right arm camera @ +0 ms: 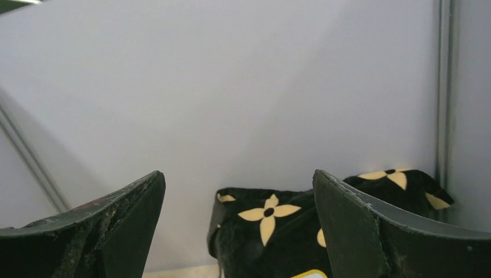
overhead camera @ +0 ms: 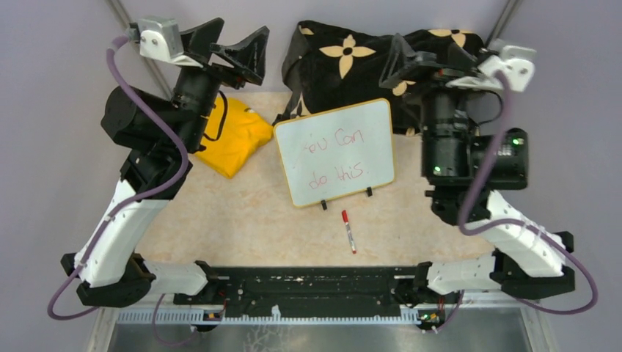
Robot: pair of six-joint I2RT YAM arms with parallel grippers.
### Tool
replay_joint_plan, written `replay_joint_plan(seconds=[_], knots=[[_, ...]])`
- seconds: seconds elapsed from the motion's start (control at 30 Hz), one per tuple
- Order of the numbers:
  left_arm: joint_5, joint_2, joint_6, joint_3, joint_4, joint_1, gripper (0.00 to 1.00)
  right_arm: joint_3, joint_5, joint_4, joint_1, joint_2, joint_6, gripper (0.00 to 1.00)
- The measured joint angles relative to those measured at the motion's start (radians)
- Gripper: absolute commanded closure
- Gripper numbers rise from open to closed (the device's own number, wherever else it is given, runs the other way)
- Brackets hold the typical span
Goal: Write a sentence on the whiteboard
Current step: Reset both arms
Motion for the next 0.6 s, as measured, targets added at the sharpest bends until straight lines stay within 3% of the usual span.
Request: replay_joint_plan(seconds=[0.3,0.6], knots=[[-0.226,-0.094,-0.107,-0.081,-0.054,0.0,0.01,-0.263,-0.13,-0.083,0.0,-0.295,0.259,0.02],[-0.307,-0.145,-0.209,-0.248,-0.166,0.0,0.01,-0.403,-0.094,-0.166,0.0,-0.313,0.286,0.01]])
